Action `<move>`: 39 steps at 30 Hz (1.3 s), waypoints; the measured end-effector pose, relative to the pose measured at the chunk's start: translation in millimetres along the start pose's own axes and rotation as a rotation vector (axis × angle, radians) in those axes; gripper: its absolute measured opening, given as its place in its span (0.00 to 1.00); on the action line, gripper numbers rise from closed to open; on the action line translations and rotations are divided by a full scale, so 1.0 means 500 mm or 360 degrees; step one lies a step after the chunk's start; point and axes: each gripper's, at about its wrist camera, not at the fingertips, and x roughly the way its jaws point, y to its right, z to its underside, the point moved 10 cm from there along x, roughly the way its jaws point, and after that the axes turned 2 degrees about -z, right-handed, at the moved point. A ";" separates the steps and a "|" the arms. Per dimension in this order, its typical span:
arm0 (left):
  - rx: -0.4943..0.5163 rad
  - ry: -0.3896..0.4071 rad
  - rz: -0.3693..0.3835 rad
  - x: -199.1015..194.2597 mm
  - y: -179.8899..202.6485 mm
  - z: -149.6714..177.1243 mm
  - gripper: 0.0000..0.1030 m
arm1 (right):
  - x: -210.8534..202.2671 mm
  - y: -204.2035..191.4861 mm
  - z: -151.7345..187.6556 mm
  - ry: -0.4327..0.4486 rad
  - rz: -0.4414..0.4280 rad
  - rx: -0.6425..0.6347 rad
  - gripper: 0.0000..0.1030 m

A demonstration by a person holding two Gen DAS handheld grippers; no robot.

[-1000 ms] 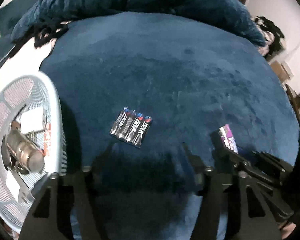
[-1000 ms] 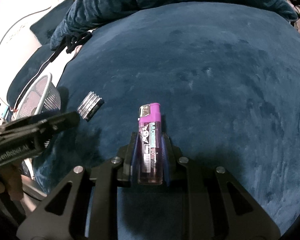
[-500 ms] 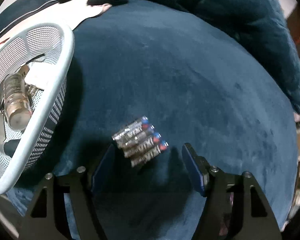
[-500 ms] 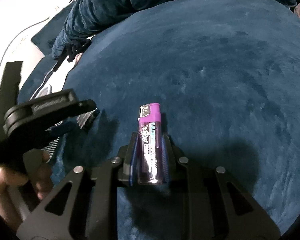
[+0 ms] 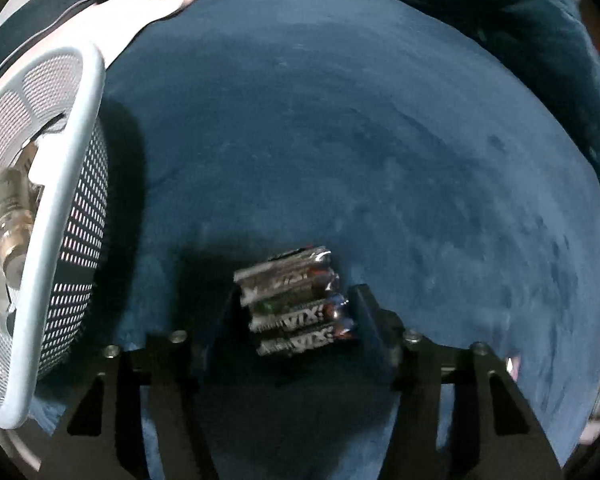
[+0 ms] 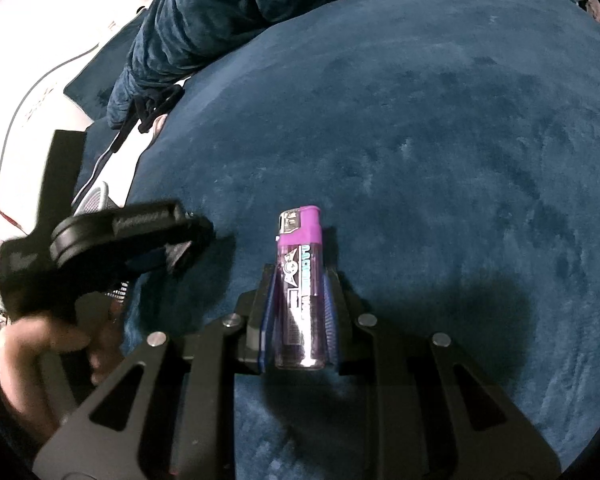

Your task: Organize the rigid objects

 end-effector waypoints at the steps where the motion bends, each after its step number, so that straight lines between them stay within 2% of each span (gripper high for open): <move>1: 0.0042 0.0000 0.0016 -0.006 0.005 0.007 0.52 | 0.001 0.000 0.002 -0.0002 0.0005 -0.0003 0.22; 7: 0.0282 0.0031 0.0121 -0.044 0.039 0.059 0.52 | 0.008 0.004 0.004 -0.0004 0.0036 -0.0004 0.22; 11: 0.0374 0.0071 0.0134 -0.070 0.042 0.078 0.52 | 0.005 -0.003 0.005 0.0014 0.0047 -0.0018 0.22; 18: 0.0444 0.0119 0.0176 -0.113 0.040 0.067 0.52 | 0.001 -0.010 0.019 0.0033 0.0079 -0.0034 0.22; 22: 0.0501 0.0154 0.0204 -0.178 0.012 0.086 0.52 | -0.014 -0.026 0.025 0.0023 0.0081 -0.0035 0.22; 31: 0.0463 0.0258 0.0283 -0.270 -0.060 0.081 0.52 | -0.077 -0.133 0.010 0.0099 0.0134 -0.0216 0.21; 39: 0.0365 0.0351 0.0281 -0.326 -0.161 0.053 0.52 | -0.081 -0.238 0.011 0.0103 0.0131 -0.0360 0.22</move>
